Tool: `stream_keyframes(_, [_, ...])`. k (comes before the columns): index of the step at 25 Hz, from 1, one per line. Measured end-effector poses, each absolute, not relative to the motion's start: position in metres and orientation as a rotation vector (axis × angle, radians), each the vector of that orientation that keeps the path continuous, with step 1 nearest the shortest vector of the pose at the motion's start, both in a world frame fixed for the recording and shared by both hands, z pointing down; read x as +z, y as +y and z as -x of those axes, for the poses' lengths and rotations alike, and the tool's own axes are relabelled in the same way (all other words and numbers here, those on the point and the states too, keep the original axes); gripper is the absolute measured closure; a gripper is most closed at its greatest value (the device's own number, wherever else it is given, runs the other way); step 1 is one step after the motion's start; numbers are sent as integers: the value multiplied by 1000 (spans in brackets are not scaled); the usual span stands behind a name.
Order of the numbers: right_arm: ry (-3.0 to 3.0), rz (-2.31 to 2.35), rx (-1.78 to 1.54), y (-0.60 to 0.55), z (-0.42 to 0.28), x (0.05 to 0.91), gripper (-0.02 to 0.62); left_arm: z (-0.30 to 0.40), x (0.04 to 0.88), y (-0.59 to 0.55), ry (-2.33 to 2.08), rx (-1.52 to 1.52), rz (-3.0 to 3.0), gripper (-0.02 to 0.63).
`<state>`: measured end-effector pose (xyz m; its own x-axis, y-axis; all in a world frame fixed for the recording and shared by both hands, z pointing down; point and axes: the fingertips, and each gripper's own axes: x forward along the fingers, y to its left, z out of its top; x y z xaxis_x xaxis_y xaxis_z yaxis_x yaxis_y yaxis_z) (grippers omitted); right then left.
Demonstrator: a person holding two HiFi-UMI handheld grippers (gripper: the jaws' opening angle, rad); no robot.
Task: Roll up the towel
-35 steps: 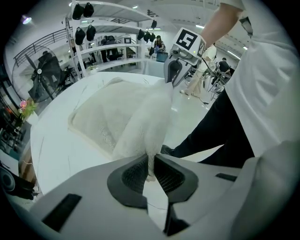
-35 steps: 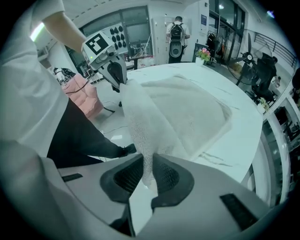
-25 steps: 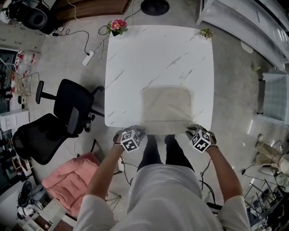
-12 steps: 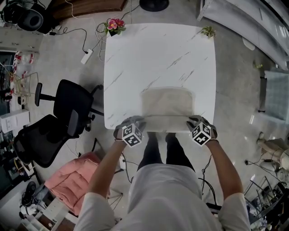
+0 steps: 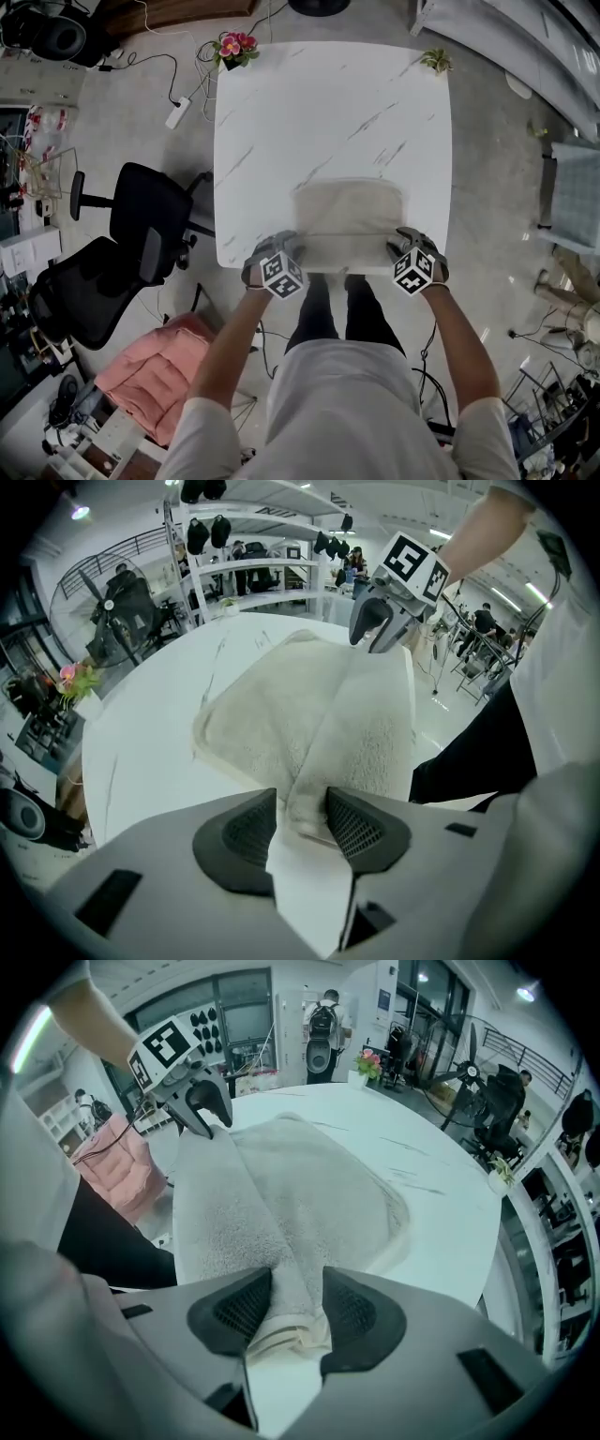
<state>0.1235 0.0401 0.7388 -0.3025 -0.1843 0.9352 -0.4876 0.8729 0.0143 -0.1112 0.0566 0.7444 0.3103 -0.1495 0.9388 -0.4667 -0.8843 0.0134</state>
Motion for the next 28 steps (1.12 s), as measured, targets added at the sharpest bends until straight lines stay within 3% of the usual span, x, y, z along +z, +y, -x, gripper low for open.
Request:
stream_keyframes(16, [-2054, -435, 303, 87, -104, 677, 407, 101, 689, 101, -628, 1450, -2491, 448])
stream_keyframes(20, [-2026, -389, 296, 109, -104, 693, 411, 92, 693, 117, -616, 1464, -2539, 517])
stream_keyframes(24, [-1986, -400, 275, 114, -110, 708, 410, 95, 713, 124, -609, 1585, -2512, 466])
stream_keyframes(28, [-1945, -403, 214, 113, -114, 724, 408, 94, 730, 120, -594, 1661, -2508, 463])
